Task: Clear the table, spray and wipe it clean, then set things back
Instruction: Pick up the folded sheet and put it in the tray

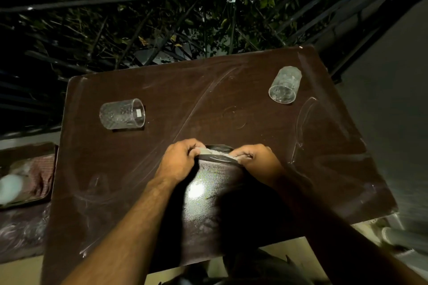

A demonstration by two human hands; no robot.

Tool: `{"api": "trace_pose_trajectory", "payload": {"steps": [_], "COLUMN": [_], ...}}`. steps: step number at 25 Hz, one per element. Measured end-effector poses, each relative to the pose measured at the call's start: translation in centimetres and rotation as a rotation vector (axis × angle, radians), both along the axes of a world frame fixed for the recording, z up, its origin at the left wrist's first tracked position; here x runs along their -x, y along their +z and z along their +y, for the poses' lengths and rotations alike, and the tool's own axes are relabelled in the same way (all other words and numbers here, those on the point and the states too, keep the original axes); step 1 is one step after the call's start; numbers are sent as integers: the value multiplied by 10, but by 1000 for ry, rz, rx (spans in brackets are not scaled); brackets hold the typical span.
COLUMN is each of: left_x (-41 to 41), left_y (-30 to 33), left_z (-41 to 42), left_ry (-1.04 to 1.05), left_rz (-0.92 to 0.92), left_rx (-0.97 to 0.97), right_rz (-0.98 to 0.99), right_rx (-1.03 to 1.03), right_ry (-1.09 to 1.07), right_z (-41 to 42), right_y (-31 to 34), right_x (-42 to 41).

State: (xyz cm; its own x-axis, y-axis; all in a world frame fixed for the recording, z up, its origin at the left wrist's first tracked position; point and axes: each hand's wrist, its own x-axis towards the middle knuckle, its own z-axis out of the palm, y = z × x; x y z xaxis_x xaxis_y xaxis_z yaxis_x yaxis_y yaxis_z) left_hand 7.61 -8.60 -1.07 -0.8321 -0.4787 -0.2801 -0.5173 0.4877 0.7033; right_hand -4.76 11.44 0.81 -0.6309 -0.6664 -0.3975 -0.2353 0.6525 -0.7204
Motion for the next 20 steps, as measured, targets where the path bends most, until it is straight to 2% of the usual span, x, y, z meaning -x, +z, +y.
{"api": "trace_pose_trajectory", "payload": {"steps": [3, 5, 9, 15, 18, 20], "left_x": [3, 4, 6, -1, -7, -10], "left_y": [1, 0, -2, 1, 4, 6], "left_z": [0, -1, -6, -7, -4, -4], "left_ry": [49, 9, -62, -53, -9, 19], "left_rz": [-64, -60, 26, -33, -64, -38], "left_rx": [37, 72, 114, 39, 91, 119], "right_rz": [-45, -12, 86, 222, 304, 319], "right_rx": [109, 140, 70, 78, 115, 114], "right_ry": [-144, -202, -252, -248, -331, -313], "right_z": [7, 10, 11, 10, 10, 11], "right_y": [-9, -13, -20, -17, -15, -15], "right_x": [-6, -7, -11, -19, -28, -29]}}
